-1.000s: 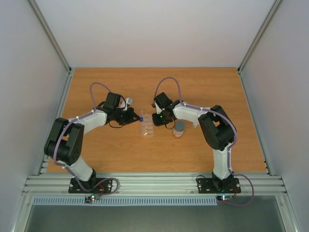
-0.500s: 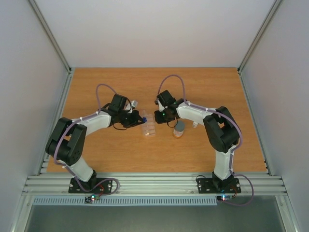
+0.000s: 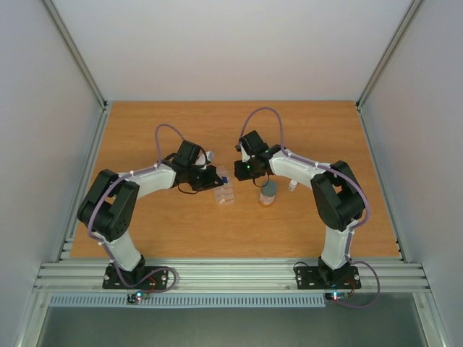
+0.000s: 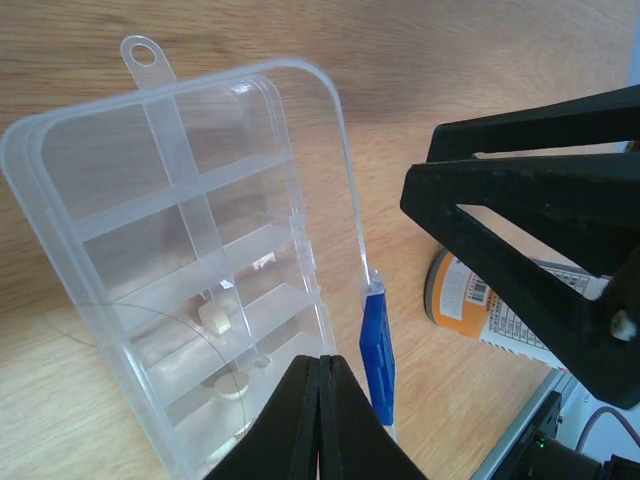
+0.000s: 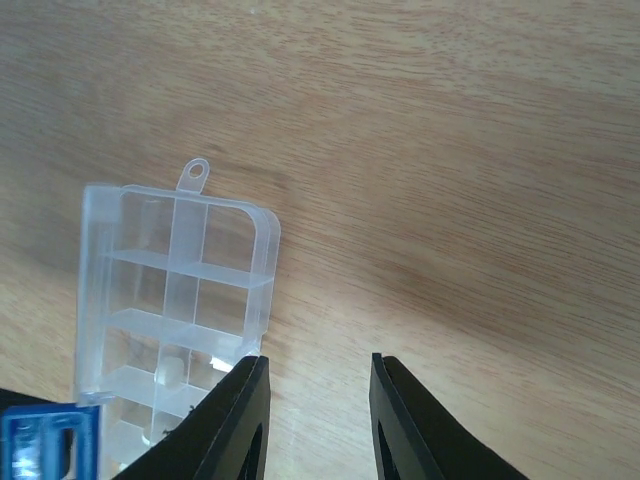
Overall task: Sort the pills into containers
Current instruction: Close the pill container at the center of the board.
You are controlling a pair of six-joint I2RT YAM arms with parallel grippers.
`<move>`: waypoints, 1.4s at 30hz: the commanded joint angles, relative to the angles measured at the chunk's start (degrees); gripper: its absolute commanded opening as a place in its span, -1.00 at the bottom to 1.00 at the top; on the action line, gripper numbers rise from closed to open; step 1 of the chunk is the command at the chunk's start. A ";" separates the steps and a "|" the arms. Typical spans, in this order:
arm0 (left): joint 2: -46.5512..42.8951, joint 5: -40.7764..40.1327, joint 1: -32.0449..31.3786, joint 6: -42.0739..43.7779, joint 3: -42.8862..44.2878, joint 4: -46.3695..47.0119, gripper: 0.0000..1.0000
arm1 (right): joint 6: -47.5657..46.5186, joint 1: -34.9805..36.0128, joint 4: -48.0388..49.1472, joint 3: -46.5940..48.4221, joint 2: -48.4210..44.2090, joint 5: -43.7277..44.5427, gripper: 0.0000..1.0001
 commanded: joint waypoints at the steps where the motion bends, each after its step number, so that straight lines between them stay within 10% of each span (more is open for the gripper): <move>1: 2.46 -2.26 -1.31 -0.64 1.68 -0.62 -0.96 | 0.50 -0.10 0.00 0.16 -3.11 0.05 -0.40; 12: 7.54 -8.30 -4.65 -1.45 4.06 -3.73 -0.95 | 0.59 -0.14 -0.35 -0.38 -3.78 -0.60 -0.12; 42: 5.49 -12.37 -4.61 -2.89 0.92 -3.91 -0.98 | 2.28 3.95 0.70 -0.72 1.29 -2.04 -0.10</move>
